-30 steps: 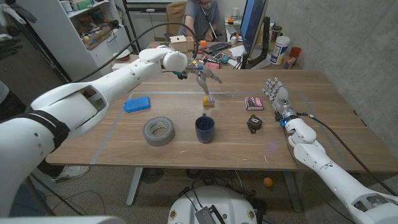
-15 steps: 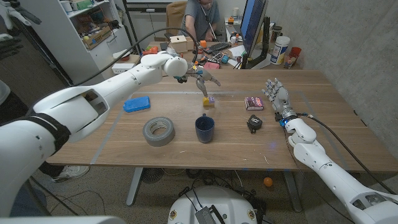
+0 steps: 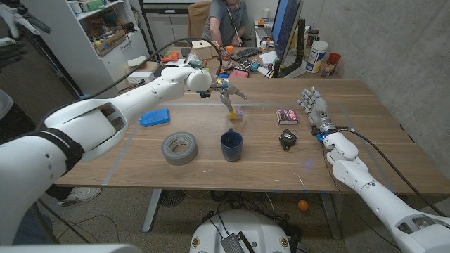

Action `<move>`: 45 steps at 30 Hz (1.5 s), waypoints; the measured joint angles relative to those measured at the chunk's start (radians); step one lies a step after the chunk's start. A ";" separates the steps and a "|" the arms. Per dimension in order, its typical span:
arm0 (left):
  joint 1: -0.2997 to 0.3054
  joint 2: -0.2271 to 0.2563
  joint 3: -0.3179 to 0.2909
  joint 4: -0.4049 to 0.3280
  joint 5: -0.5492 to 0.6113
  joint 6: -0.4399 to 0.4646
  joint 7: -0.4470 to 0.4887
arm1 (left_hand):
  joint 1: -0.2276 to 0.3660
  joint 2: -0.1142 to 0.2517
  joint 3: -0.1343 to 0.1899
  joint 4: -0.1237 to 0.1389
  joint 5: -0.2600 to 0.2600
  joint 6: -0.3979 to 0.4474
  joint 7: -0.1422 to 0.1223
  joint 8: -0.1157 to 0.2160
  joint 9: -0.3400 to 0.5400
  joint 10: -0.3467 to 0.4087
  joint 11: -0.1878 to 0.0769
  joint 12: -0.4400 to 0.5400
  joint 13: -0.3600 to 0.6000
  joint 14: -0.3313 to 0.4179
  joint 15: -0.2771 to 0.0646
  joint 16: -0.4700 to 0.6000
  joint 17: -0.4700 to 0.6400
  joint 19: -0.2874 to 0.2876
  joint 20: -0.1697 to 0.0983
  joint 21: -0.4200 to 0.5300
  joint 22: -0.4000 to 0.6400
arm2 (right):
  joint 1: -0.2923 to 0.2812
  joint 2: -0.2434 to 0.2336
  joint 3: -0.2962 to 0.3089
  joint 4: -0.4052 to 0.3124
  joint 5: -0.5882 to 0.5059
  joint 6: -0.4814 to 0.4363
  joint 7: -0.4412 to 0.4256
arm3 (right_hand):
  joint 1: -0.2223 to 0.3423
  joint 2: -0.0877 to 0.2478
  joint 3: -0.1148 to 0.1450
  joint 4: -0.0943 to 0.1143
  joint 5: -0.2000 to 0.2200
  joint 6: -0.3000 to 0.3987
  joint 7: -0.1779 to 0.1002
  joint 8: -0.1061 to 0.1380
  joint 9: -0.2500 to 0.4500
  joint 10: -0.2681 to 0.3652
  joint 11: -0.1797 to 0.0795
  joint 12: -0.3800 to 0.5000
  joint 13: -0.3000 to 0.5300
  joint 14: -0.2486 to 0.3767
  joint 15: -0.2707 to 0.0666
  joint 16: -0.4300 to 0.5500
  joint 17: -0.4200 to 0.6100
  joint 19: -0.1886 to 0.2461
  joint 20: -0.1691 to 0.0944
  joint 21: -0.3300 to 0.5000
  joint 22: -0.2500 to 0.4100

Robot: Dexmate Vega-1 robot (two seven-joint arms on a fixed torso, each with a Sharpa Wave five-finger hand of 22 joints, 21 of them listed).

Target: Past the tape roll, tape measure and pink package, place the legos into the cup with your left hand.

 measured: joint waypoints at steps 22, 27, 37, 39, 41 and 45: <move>-0.038 -0.076 0.074 0.134 0.002 -0.041 0.056 | 0.013 0.013 -0.016 0.006 -0.015 0.000 0.000 0.000 0.000 0.009 -0.009 0.008 0.005 0.005 -0.005 0.000 0.000 0.020 0.002 0.000 0.000 | 0.015 0.015 0.003 0.044 0.007 0.026 0.023 | 0.000 0.000 -0.008 0.000 0.000 0.006 -0.006 0.000 0.000 0.000 0.000 0.000 0.000 0.000 0.000 0.000 0.000 0.002 0.009 0.000 0.000; -0.040 -0.082 0.086 0.137 0.002 -0.041 0.062 | 0.019 0.019 -0.021 0.002 -0.015 0.000 0.000 0.000 0.000 0.009 -0.009 0.008 0.005 0.005 -0.005 0.000 0.000 0.020 0.002 -0.004 0.000 | 0.018 0.019 0.005 0.056 0.011 0.031 0.032 | 0.000 0.000 -0.008 0.000 0.008 0.006 -0.006 0.000 0.000 0.000 0.000 0.000 0.000 0.000 0.000 0.000 0.000 0.002 0.009 0.000 0.000; -0.036 -0.083 0.101 0.124 0.006 -0.027 0.063 | 0.041 0.028 -0.023 -0.001 -0.022 0.000 0.000 0.000 0.000 0.009 -0.009 0.008 0.006 0.007 -0.007 0.000 0.000 0.034 0.000 -0.004 0.005 | 0.025 0.022 0.009 0.077 0.020 0.039 0.049 | 0.000 0.000 -0.012 -0.004 0.008 0.006 -0.006 0.000 0.000 0.003 -0.004 0.000 0.000 0.009 0.002 0.003 -0.002 0.002 0.009 0.000 0.000; -0.034 -0.082 0.103 0.120 0.008 -0.023 0.062 | 0.046 0.033 -0.023 -0.001 -0.025 0.000 0.000 0.000 0.000 0.010 -0.008 0.008 0.009 0.021 -0.010 0.000 0.000 0.043 0.001 -0.004 0.005 | 0.025 0.022 0.009 0.079 0.021 0.039 0.051 | 0.000 0.000 -0.012 -0.004 0.008 0.006 -0.006 0.000 0.000 0.003 -0.004 0.000 0.000 0.009 0.002 0.003 -0.002 0.002 0.009 0.000 0.000; -0.031 -0.081 0.104 0.113 0.010 -0.020 0.058 | 0.054 0.033 -0.025 -0.003 -0.030 0.000 0.000 0.000 0.000 0.013 -0.005 0.008 0.009 0.026 -0.010 0.000 0.000 0.052 -0.002 -0.004 0.005 | 0.027 0.022 0.011 0.082 0.023 0.040 0.053 | 0.000 0.000 -0.012 -0.004 0.008 0.006 -0.006 0.000 0.000 0.007 -0.007 0.000 0.000 0.009 0.002 0.003 -0.002 0.005 0.013 0.000 0.000; -0.027 -0.078 0.107 0.104 0.011 -0.014 0.047 | 0.059 0.036 -0.027 -0.005 -0.030 0.000 0.000 0.000 0.000 0.009 -0.002 0.008 0.009 0.028 -0.012 0.000 0.005 0.079 0.008 0.004 0.005 | 0.028 0.023 0.012 0.086 0.025 0.042 0.057 | 0.000 0.000 -0.012 -0.004 0.008 0.006 -0.005 0.000 0.000 0.013 -0.002 0.000 0.000 0.009 0.002 0.003 -0.002 0.005 0.013 0.000 0.000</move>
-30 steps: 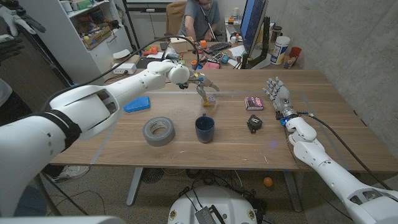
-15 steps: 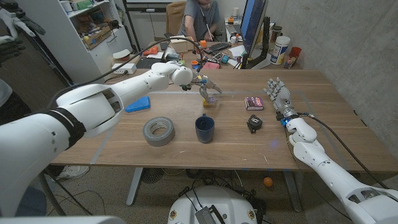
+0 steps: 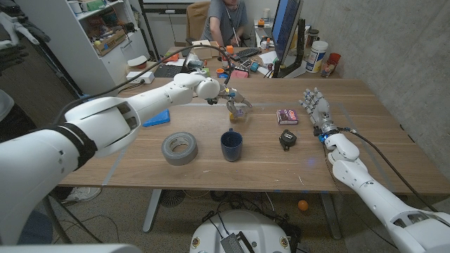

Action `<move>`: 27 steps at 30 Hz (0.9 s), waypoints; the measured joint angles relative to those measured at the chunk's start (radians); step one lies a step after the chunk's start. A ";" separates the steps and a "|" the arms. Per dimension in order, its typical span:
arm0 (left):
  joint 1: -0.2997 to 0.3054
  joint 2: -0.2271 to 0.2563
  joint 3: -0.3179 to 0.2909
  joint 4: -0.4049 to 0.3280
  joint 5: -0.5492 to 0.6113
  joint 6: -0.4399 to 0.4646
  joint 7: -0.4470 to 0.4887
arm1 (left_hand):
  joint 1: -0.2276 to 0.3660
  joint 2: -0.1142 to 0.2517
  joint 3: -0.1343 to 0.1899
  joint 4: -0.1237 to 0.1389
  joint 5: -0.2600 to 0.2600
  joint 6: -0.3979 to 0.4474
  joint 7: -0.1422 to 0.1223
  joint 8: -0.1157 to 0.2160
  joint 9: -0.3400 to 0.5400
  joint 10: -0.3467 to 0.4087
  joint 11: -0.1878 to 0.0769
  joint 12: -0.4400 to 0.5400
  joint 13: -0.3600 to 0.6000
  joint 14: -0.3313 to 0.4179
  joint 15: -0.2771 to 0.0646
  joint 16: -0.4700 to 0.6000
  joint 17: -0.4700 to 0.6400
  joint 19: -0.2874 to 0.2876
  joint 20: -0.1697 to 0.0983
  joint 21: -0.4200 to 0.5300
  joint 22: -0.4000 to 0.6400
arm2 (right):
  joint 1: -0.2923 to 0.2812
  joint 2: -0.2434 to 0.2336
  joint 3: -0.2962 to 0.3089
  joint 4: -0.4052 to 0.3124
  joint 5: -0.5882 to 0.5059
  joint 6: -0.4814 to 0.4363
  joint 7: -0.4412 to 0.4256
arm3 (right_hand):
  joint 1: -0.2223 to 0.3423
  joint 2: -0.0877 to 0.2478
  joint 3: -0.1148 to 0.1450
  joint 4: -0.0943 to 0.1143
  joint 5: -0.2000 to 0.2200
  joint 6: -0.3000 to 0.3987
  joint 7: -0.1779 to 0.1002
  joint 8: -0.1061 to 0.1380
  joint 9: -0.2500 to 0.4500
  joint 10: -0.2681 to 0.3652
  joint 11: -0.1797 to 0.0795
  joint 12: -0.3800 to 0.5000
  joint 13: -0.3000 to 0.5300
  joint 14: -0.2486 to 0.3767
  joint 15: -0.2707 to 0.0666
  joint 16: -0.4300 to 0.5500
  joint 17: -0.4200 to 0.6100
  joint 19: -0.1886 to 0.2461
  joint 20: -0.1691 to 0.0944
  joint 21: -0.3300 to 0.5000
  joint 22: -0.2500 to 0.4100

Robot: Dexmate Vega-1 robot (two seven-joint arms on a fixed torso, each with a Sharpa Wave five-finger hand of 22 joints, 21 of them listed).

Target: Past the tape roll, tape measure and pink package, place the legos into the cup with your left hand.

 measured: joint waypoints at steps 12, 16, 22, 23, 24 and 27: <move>0.016 0.014 0.002 -0.034 0.007 0.022 -0.023 | 0.081 0.027 -0.021 -0.009 -0.029 0.076 0.003 0.025 0.005 0.067 -0.010 0.043 0.009 0.158 -0.026 0.041 0.008 0.190 -0.055 0.064 0.000 | 0.001 -0.001 0.005 0.003 0.003 0.002 0.002 | 0.000 0.000 0.000 0.000 0.000 0.009 0.002 0.000 0.000 0.000 0.000 0.000 0.000 0.004 0.004 0.000 0.000 0.000 0.000 0.000 0.000; 0.021 0.018 0.002 -0.045 0.012 0.030 -0.024 | 0.125 0.051 -0.025 -0.014 -0.043 0.150 0.007 0.051 0.005 0.114 -0.022 0.067 0.014 0.240 -0.027 0.073 0.024 0.261 -0.093 0.090 0.000 | 0.000 -0.002 0.006 0.003 0.003 0.002 0.000 | 0.000 0.000 0.000 0.000 0.000 0.009 0.002 0.000 0.000 0.000 0.000 0.000 0.000 0.006 0.006 0.000 0.000 0.004 0.004 0.000 0.000; 0.035 0.028 -0.006 -0.064 0.021 0.045 -0.014 | 0.219 0.093 -0.029 -0.018 -0.066 0.273 0.044 0.084 0.005 0.258 -0.030 0.143 0.034 0.381 -0.031 0.148 0.085 0.359 -0.173 0.132 0.000 | -0.003 -0.004 0.008 -0.002 0.003 0.001 -0.007 | 0.000 0.000 -0.003 -0.003 0.000 0.009 0.002 0.000 0.000 0.004 -0.004 0.000 0.000 0.007 0.007 0.000 0.000 0.004 0.004 0.000 0.000; 0.039 0.031 -0.008 -0.069 0.027 0.055 0.001 | 0.237 0.099 -0.029 -0.018 -0.070 0.303 0.058 0.090 0.005 0.287 -0.032 0.161 0.039 0.407 -0.032 0.163 0.099 0.373 -0.184 0.140 0.000 | -0.004 -0.005 0.008 -0.003 0.003 0.001 -0.008 | 0.000 0.000 -0.003 -0.003 0.000 0.009 0.002 0.000 0.000 0.005 -0.005 0.000 0.000 0.007 0.007 0.000 0.000 0.004 0.004 0.000 0.000; 0.041 0.032 -0.009 -0.071 0.028 0.056 0.003 | 0.254 0.105 -0.031 -0.019 -0.073 0.332 0.073 0.097 0.005 0.313 -0.032 0.178 0.046 0.433 -0.033 0.180 0.114 0.387 -0.190 0.147 0.000 | -0.004 -0.005 0.008 -0.003 0.003 0.001 -0.009 | 0.000 0.000 -0.003 -0.003 0.000 0.009 0.002 0.000 0.000 0.005 -0.005 0.000 0.000 0.007 0.007 0.000 0.000 0.004 0.004 0.000 0.000; 0.051 0.039 -0.015 -0.083 0.035 0.068 0.025 | 0.305 0.120 -0.033 -0.022 -0.081 0.432 0.119 0.112 0.002 0.385 -0.035 0.232 0.068 0.519 -0.036 0.234 0.166 0.421 -0.199 0.170 0.004 | -0.004 -0.005 0.008 -0.005 0.002 0.000 -0.011 | 0.000 0.000 -0.003 -0.003 0.000 0.009 0.002 0.000 0.000 0.005 -0.005 0.000 0.000 0.011 0.003 0.000 0.000 0.004 0.004 0.000 0.000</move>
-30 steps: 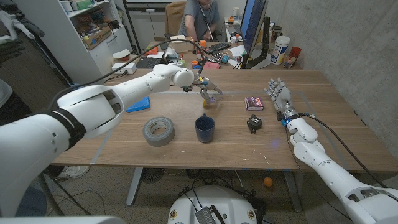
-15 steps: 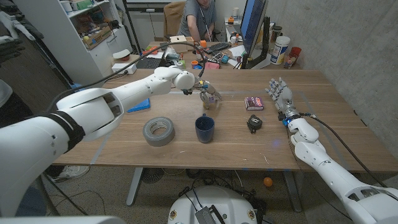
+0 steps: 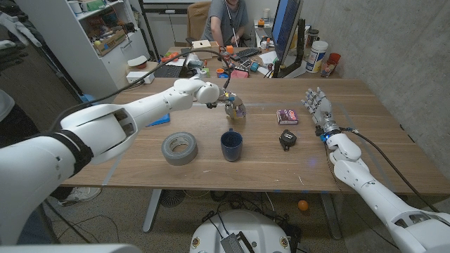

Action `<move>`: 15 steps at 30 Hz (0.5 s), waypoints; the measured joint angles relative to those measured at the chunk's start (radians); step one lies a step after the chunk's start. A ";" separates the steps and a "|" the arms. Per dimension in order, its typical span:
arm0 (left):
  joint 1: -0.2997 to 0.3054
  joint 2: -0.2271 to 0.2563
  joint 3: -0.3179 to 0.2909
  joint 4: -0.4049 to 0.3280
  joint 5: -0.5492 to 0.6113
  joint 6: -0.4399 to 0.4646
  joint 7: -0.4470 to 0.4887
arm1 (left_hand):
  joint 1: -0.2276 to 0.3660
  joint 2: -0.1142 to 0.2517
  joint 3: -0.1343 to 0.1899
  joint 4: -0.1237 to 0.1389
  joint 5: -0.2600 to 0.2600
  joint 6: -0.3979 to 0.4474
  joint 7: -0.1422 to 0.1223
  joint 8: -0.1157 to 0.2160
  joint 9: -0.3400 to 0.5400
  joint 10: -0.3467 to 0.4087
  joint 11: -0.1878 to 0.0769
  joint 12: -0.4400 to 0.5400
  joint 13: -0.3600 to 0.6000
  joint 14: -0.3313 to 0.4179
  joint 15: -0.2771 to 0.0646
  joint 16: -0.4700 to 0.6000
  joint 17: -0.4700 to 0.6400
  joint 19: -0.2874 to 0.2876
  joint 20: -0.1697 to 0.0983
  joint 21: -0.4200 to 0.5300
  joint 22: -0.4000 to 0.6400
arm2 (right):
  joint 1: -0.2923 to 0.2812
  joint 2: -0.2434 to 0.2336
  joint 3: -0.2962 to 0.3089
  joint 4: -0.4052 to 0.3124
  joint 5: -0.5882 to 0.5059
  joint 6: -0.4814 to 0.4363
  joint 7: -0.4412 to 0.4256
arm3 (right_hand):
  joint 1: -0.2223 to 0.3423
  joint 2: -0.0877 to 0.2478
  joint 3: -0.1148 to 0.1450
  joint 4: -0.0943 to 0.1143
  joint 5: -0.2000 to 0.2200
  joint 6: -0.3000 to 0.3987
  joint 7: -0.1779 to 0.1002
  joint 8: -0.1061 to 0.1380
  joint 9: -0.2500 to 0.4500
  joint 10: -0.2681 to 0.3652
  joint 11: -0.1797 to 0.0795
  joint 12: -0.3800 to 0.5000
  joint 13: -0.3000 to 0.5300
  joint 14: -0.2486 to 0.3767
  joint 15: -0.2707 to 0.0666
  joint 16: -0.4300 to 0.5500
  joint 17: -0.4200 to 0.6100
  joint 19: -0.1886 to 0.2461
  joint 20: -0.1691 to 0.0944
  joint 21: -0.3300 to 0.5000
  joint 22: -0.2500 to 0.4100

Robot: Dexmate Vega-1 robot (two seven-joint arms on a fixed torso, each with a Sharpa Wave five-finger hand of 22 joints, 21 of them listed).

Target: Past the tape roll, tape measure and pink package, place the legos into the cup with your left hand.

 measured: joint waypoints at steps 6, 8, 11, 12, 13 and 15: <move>0.025 0.014 -0.014 -0.024 0.012 0.017 0.041 | 0.090 -0.025 0.001 -0.008 -0.010 0.178 0.042 0.024 0.001 0.134 -0.001 0.116 0.042 0.157 0.002 0.096 0.099 0.056 -0.012 0.060 0.001 | -0.001 -0.001 0.000 -0.003 -0.004 -0.001 -0.007 | 0.000 0.000 0.000 0.000 0.000 0.000 0.000 0.000 0.000 0.004 0.004 0.000 0.000 0.001 -0.002 0.000 0.000 0.000 0.000 0.000 0.000; 0.036 0.020 -0.022 -0.032 0.018 0.027 0.068 | 0.111 -0.046 0.000 -0.009 -0.010 0.224 0.040 0.033 0.004 0.167 0.006 0.152 0.056 0.178 0.015 0.133 0.099 0.068 -0.013 0.091 0.004 | -0.001 -0.002 0.000 -0.003 -0.006 -0.001 -0.009 | 0.000 0.000 -0.003 -0.003 0.000 0.004 -0.004 0.000 0.000 0.004 0.004 0.000 0.000 0.001 -0.002 0.000 0.000 0.000 0.000 0.000 0.000; 0.048 0.025 -0.031 -0.040 0.025 0.041 0.107 | 0.136 -0.070 -0.002 -0.012 -0.010 0.271 0.039 0.039 0.010 0.202 0.013 0.179 0.056 0.196 0.026 0.161 0.099 0.078 -0.010 0.128 0.011 | -0.001 -0.002 0.000 -0.004 -0.009 -0.001 -0.013 | 0.000 0.000 -0.003 -0.003 0.000 0.004 -0.004 0.000 0.000 0.004 0.004 0.000 0.000 0.001 -0.002 0.000 0.000 0.000 0.000 0.000 0.000; 0.049 0.026 -0.032 -0.041 0.025 0.041 0.107 | 0.141 -0.076 -0.003 -0.012 -0.010 0.276 0.035 0.039 0.012 0.209 0.013 0.184 0.056 0.197 0.027 0.167 0.099 0.080 -0.009 0.139 0.014 | -0.001 -0.002 0.000 -0.004 -0.010 -0.002 -0.014 | 0.000 0.000 -0.003 -0.003 0.000 0.004 -0.004 0.000 0.000 0.004 0.004 0.000 0.000 0.001 -0.002 0.000 0.000 0.000 0.000 0.000 0.000; 0.055 0.028 -0.036 -0.044 0.025 0.041 0.107 | 0.148 -0.078 -0.002 -0.012 -0.012 0.284 0.037 0.041 0.014 0.217 0.013 0.190 0.056 0.197 0.027 0.168 0.099 0.102 -0.023 0.158 0.033 | -0.001 -0.002 0.000 -0.004 -0.011 -0.002 -0.016 | 0.000 0.000 -0.003 -0.003 0.000 0.004 -0.004 0.000 0.000 0.004 0.004 0.000 0.000 0.001 -0.002 0.000 0.000 0.000 0.000 0.000 0.000; 0.060 0.029 -0.040 -0.046 0.028 0.053 0.145 | 0.154 -0.081 -0.002 -0.012 -0.012 0.287 0.038 0.041 0.015 0.222 0.017 0.194 0.056 0.200 0.029 0.168 0.099 0.110 -0.029 0.162 0.030 | -0.001 -0.002 -0.001 -0.005 -0.012 -0.002 -0.018 | 0.000 0.000 -0.003 -0.003 0.000 0.004 -0.004 0.000 0.000 0.004 0.004 0.000 0.000 0.001 -0.002 0.000 0.000 -0.004 0.004 0.000 0.000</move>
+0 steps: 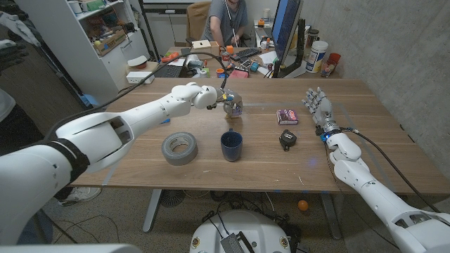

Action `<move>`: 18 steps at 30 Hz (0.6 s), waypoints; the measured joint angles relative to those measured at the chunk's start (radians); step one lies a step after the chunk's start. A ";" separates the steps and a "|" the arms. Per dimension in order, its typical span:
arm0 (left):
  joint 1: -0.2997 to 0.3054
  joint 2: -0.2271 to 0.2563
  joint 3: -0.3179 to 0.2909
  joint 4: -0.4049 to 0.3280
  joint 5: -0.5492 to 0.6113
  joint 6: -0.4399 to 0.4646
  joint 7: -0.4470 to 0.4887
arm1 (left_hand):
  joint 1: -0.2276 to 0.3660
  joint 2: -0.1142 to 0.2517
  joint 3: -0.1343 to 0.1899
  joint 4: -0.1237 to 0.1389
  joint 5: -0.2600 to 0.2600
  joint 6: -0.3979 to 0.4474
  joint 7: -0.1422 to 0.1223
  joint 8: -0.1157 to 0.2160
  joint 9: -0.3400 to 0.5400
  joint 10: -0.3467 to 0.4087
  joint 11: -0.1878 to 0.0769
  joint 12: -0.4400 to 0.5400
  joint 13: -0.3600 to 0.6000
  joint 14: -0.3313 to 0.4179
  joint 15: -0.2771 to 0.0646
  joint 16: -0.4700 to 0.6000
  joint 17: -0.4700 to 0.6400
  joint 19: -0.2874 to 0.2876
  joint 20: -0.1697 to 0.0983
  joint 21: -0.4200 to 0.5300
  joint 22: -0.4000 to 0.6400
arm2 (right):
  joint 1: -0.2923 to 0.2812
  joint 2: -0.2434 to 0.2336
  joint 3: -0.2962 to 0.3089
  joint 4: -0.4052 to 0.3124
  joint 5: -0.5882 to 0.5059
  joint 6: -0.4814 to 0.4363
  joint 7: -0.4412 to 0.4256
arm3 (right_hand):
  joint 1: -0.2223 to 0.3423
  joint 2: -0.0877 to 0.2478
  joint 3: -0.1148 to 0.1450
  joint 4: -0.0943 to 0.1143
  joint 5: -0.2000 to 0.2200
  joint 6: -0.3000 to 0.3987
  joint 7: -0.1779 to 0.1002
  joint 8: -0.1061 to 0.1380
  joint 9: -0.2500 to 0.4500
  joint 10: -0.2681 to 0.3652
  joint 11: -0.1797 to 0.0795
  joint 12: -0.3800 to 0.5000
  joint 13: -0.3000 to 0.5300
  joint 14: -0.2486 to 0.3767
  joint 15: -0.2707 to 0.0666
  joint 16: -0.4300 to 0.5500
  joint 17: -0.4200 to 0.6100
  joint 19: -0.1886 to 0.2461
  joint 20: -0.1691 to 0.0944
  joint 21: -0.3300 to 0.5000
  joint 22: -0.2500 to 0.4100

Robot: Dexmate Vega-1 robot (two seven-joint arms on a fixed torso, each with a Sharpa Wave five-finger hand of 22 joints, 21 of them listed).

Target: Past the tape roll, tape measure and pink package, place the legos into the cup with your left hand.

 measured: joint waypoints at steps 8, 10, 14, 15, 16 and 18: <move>0.025 0.014 -0.019 -0.020 0.002 0.016 0.038 | 0.017 -0.011 0.000 0.000 0.000 0.015 -0.002 0.002 0.004 0.009 -0.002 0.004 0.000 0.003 0.003 0.000 0.000 -0.001 0.000 0.012 -0.005 | 0.001 0.000 -0.002 -0.001 -0.007 -0.001 -0.009 | 0.000 0.000 0.000 0.000 0.000 0.000 0.000 0.000 0.000 0.000 0.000 0.000 0.000 0.000 0.000 0.000 0.000 -0.003 0.003 0.000 0.000; 0.030 0.017 -0.023 -0.026 0.002 0.025 0.053 | 0.018 -0.012 -0.001 -0.001 0.000 0.022 -0.004 0.002 0.004 0.016 -0.005 0.005 0.000 0.007 0.006 0.000 0.000 -0.001 0.000 0.019 -0.005 | 0.002 0.000 -0.003 -0.001 -0.008 -0.001 -0.010 | 0.000 0.000 0.000 0.000 0.000 0.000 0.000 0.000 0.000 0.000 0.000 0.000 0.000 0.000 0.000 0.000 0.000 -0.003 0.003 0.000 0.000; 0.042 0.025 -0.035 -0.040 0.002 0.029 0.061 | 0.026 -0.013 -0.005 0.002 0.000 0.023 -0.005 0.002 0.004 0.018 -0.004 0.010 0.000 0.008 0.008 0.000 0.000 -0.001 0.000 0.028 -0.003 | 0.002 0.000 -0.004 -0.001 -0.011 -0.001 -0.013 | 0.000 0.000 0.000 0.000 0.000 0.000 0.000 0.000 0.000 0.000 0.000 0.000 0.000 0.000 0.000 0.000 0.000 -0.003 0.003 0.000 0.000; 0.047 0.029 -0.039 -0.048 0.002 0.038 0.076 | 0.027 -0.014 -0.006 0.001 0.000 0.032 -0.003 -0.002 0.004 0.020 -0.006 0.010 0.000 0.008 0.008 0.000 0.000 -0.001 0.000 0.030 -0.001 | 0.002 0.000 -0.005 -0.003 -0.012 -0.001 -0.014 | 0.000 0.000 0.000 0.000 0.000 0.000 0.000 0.000 0.000 0.000 0.000 0.000 0.000 0.000 0.000 0.000 0.000 -0.003 0.003 0.000 0.000; 0.051 0.031 -0.043 -0.053 0.002 0.038 0.076 | 0.027 -0.014 -0.006 0.001 -0.001 0.036 -0.003 -0.003 0.004 0.020 -0.006 0.010 0.000 0.008 0.008 0.000 0.000 -0.001 0.000 0.030 -0.001 | 0.002 0.000 -0.005 -0.003 -0.012 -0.001 -0.015 | 0.000 0.000 0.000 0.000 0.000 0.000 0.000 0.000 0.000 0.004 0.004 0.000 0.000 0.000 0.000 0.000 0.000 -0.003 0.003 0.000 0.000; 0.057 0.035 -0.048 -0.063 0.002 0.038 0.076 | 0.027 -0.014 -0.006 0.001 0.001 0.036 -0.003 -0.006 0.004 0.020 -0.006 0.013 0.000 0.008 0.008 0.000 0.000 -0.002 -0.002 0.037 -0.001 | 0.002 0.000 -0.005 -0.003 -0.013 -0.001 -0.016 | 0.000 0.000 0.000 0.000 0.000 0.000 0.000 0.000 0.000 0.003 0.004 0.000 0.000 0.000 0.000 0.000 0.000 -0.003 0.003 0.000 0.000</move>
